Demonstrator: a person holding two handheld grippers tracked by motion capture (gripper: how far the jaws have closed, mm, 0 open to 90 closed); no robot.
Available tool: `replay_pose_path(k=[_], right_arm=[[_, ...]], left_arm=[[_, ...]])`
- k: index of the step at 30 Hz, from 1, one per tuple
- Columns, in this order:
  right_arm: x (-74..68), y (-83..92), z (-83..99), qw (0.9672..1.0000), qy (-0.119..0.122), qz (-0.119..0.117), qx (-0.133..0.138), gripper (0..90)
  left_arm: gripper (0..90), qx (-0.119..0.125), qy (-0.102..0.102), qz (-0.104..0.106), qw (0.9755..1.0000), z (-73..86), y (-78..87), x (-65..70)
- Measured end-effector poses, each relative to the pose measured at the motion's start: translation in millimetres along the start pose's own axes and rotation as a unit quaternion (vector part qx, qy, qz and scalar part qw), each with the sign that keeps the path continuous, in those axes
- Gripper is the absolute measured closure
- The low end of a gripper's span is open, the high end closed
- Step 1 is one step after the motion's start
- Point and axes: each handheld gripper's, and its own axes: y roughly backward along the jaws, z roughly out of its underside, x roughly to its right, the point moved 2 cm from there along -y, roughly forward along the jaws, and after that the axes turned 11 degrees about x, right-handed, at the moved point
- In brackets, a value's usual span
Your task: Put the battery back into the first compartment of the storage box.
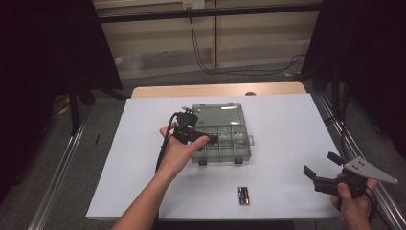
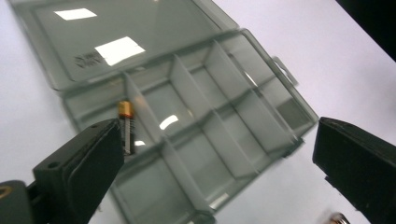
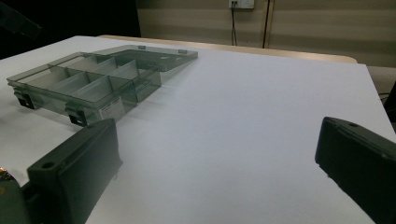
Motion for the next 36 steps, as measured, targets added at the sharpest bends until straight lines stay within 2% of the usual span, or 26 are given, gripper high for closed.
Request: replay_pose_path(k=[14, 18, 19, 20, 24, 36], right_arm=[[2.0, 3.4, -2.2, 1.0, -0.001, 0.001, 0.005, 0.0], [2.8, 2.9, -1.0, 1.0, -0.002, 0.002, 0.002, 0.0], [2.5, 2.7, -0.8, 1.0, -0.002, 0.001, 0.003, 0.0], [2.2, 2.9, -0.9, 1.0, -0.003, 0.001, 0.002, 0.0], [3.0, 3.0, -0.9, 1.0, -0.002, 0.002, 0.002, 0.0], [2.0, 2.1, -0.4, 1.0, 0.0, -0.001, 0.002, 0.0]], left_arm=[[3.5, -0.016, -0.025, 0.038, 0.9988, 16.6, 2.2, 35.6], [4.1, -0.016, -0.031, 0.039, 0.9986, 21.2, 3.6, 44.2], [4.2, -0.022, -0.038, 0.041, 0.9982, 22.0, 4.8, 44.7], [4.6, -0.019, -0.034, 0.039, 0.9985, 23.0, 5.0, 46.7], [5.8, -0.028, -0.043, 0.037, 0.998, 28.6, 5.7, 54.3], [7.2, -0.046, -0.061, 0.061, 0.9952, 41.9, 7.1, 73.7]])
